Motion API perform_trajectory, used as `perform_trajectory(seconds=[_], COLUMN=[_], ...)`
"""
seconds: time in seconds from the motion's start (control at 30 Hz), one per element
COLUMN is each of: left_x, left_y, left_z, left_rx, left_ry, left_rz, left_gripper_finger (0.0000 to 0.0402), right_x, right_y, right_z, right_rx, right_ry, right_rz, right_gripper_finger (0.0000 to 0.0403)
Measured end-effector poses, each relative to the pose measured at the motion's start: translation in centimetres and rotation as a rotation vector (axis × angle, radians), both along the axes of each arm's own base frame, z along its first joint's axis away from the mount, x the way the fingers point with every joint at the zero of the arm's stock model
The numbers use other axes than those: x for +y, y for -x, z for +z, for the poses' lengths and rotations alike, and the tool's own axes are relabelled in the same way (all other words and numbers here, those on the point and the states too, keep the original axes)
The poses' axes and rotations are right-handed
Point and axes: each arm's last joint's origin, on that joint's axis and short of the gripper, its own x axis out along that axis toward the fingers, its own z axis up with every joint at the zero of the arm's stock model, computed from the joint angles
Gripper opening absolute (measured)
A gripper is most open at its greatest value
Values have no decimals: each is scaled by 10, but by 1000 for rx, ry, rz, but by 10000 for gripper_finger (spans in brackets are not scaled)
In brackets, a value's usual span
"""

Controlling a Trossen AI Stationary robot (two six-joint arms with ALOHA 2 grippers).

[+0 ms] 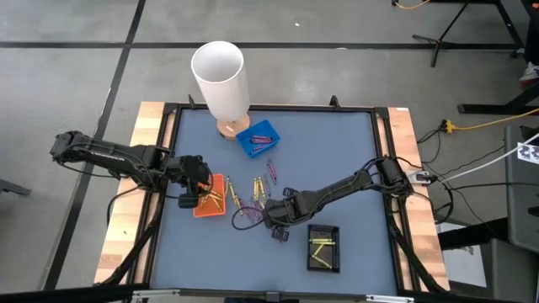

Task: Sort crayons
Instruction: Put the violet crayon into the blue bin

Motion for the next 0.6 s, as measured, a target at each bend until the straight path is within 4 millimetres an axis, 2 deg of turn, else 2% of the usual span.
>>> perform_trajectory(seconds=[0.3,0.6], left_x=[0,0], left_y=[0,0], left_z=[0,0], left_rx=[0,0], left_ry=[0,-1], left_rz=[0,0], left_gripper_finger=[131,131], right_x=[-5,-14], right_y=[-2,-13], right_z=[1,13], right_rx=[4,-25], right_ry=[-10,-17], right_rz=[0,17], right_gripper_finger=[18,22])
